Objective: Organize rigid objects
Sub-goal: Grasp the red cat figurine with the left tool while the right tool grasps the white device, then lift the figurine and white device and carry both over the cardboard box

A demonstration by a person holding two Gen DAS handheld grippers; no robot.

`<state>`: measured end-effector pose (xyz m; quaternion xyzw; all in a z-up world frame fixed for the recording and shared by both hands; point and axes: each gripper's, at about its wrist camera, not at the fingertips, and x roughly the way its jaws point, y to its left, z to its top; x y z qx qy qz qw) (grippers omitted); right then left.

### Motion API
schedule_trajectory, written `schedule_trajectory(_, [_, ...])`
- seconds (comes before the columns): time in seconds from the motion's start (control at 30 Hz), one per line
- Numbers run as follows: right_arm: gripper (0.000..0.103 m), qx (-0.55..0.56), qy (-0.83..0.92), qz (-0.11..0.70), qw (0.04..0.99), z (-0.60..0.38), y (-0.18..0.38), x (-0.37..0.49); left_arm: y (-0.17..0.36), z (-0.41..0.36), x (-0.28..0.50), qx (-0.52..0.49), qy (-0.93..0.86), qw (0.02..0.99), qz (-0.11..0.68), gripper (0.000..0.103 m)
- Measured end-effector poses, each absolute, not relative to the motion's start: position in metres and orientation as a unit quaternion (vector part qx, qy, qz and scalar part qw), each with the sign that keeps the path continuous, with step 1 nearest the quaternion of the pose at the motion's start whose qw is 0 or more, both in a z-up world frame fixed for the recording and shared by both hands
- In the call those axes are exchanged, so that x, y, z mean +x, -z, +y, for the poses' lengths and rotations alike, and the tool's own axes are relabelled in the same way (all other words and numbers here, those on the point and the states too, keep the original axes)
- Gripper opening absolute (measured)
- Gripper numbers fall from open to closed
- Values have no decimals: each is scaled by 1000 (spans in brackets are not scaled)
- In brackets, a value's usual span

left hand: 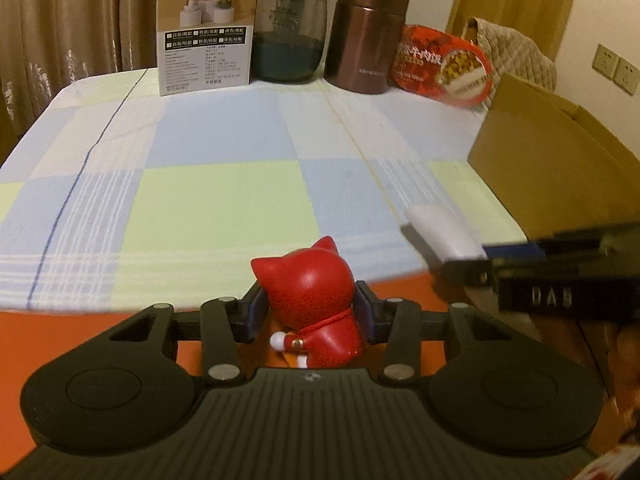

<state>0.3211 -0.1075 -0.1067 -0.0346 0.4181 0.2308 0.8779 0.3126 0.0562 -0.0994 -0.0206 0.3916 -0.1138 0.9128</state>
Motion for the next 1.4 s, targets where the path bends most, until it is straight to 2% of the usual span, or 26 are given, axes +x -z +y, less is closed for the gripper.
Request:
schedule_trajectory(0.8, [35, -4, -251, 405, 879, -114, 78, 282, 53, 72, 253, -54, 98, 931, 348, 40])
schedule_trajectory(1.4, [35, 40, -244, 357, 901, -153, 14, 190, -4, 55, 175, -90, 84, 940, 317, 40])
